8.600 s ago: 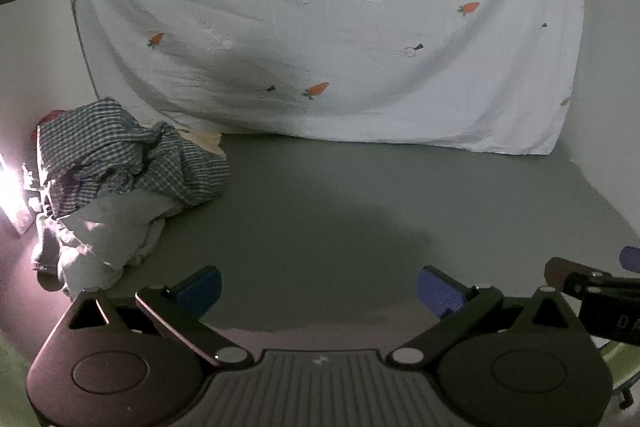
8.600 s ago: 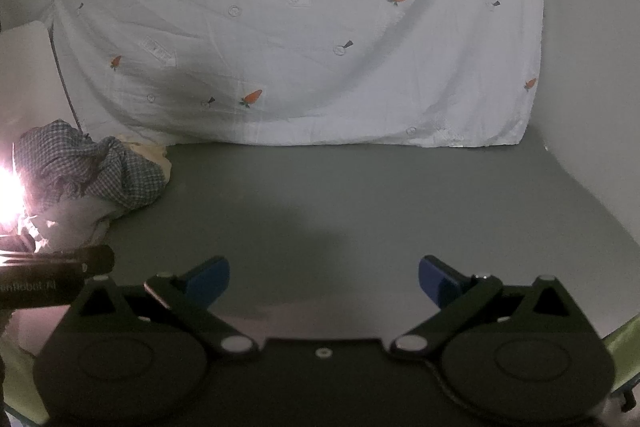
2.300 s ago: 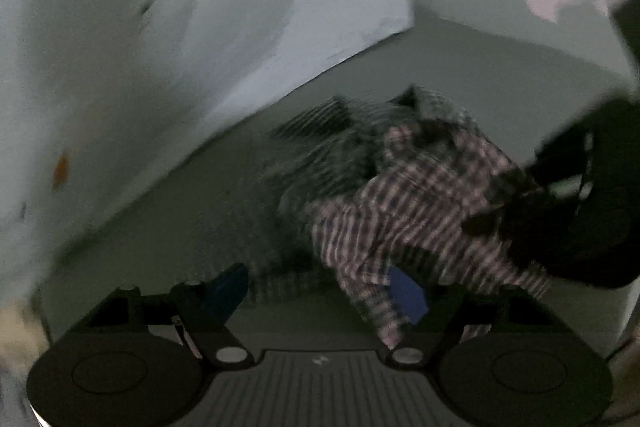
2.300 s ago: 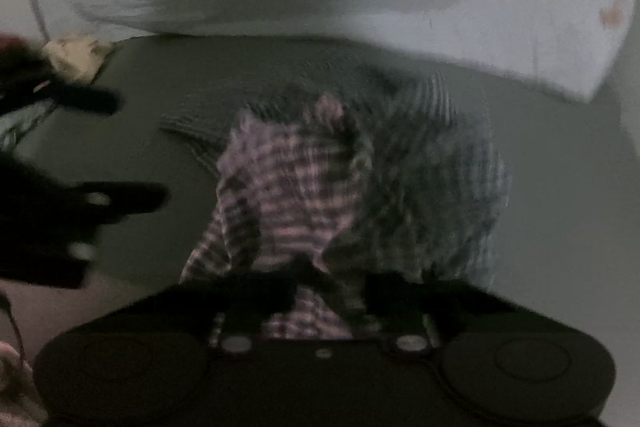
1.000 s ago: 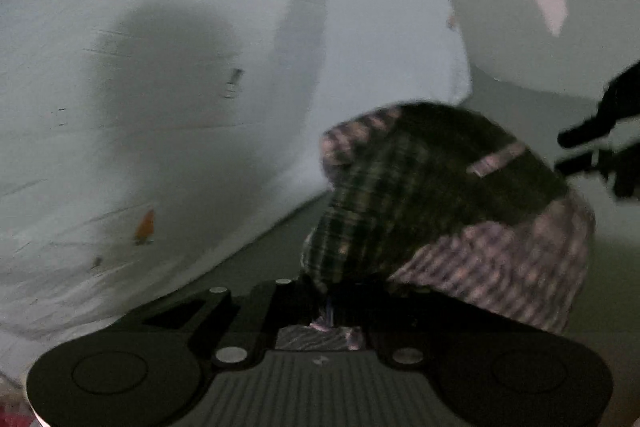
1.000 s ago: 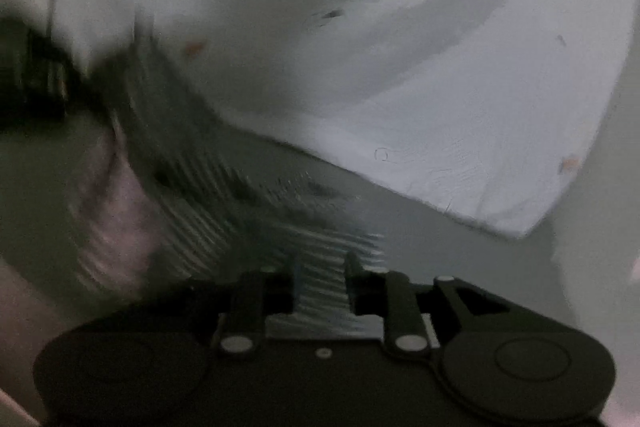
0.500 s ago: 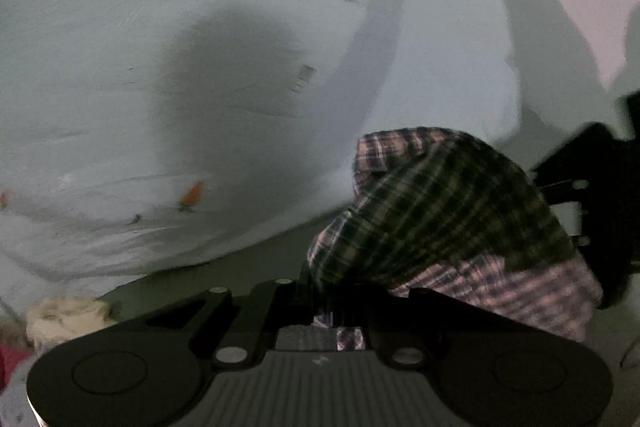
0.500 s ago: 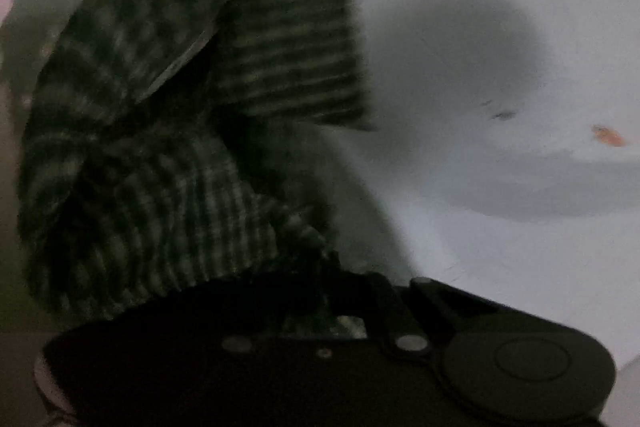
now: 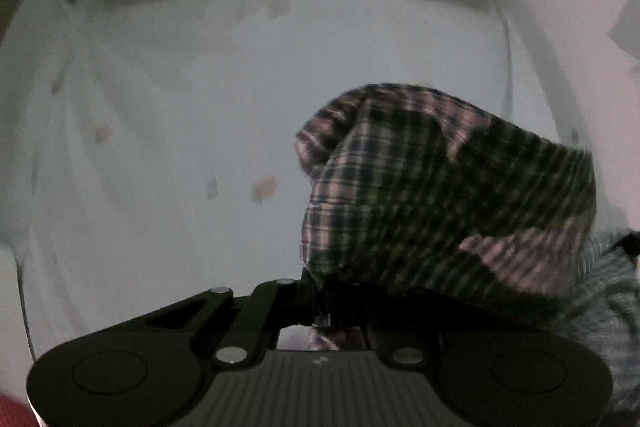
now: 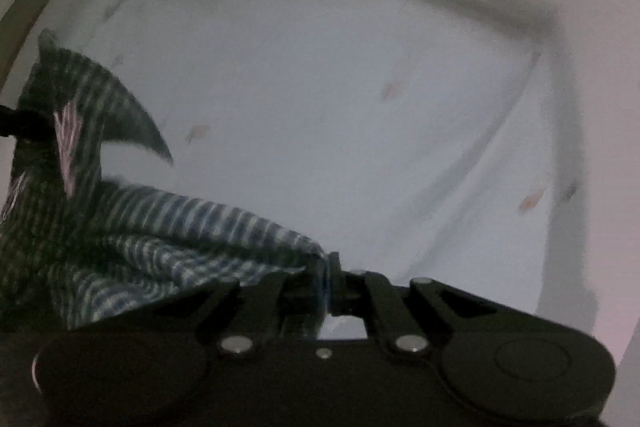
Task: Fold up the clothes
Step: 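Lift the checked shirt high with both grippers to shake it out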
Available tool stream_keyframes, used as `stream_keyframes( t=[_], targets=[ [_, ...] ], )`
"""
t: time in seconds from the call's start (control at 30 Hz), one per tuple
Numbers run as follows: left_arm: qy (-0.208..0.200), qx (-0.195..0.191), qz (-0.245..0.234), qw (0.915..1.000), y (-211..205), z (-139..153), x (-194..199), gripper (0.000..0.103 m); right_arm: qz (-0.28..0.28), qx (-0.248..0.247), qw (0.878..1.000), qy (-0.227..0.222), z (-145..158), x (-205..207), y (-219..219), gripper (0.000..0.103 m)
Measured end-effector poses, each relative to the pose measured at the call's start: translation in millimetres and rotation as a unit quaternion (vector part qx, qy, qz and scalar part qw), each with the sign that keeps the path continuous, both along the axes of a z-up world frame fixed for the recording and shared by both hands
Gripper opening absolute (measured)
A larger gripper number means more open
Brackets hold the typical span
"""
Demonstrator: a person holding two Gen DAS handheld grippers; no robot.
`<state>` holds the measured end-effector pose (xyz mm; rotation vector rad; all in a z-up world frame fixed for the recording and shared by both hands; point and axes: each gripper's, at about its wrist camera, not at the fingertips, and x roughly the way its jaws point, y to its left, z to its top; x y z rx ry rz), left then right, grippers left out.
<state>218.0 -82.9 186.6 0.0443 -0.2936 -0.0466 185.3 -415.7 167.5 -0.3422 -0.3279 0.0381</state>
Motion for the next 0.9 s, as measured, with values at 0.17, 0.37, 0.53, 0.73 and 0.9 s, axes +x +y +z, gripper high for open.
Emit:
stream_keyframes(
  t=[0.17,0.37,0.53,0.73,0.9],
  targets=[
    [-0.096,0.019,0.014,0.9951,1,36,-59,0.004,-0.039,-0.018,0.987,-0.152,37,-52,18,0.002],
    [-0.102,0.03,0.053,0.993,-3,31,-102,0.005,-0.07,-0.061,0.976,-0.197,21,-65,40,0.002],
    [-0.128,0.036,0.066,0.9889,-8,32,-149,0.005,-0.041,-0.048,0.982,-0.176,10,-104,49,0.002],
    [-0.129,0.023,0.043,0.9905,-3,36,-175,0.005,0.019,-0.017,0.993,-0.117,29,-158,55,0.002],
    [-0.027,0.026,0.068,0.997,-9,11,-109,0.005,-0.018,-0.054,0.997,-0.044,0,-111,67,0.002]
  ],
)
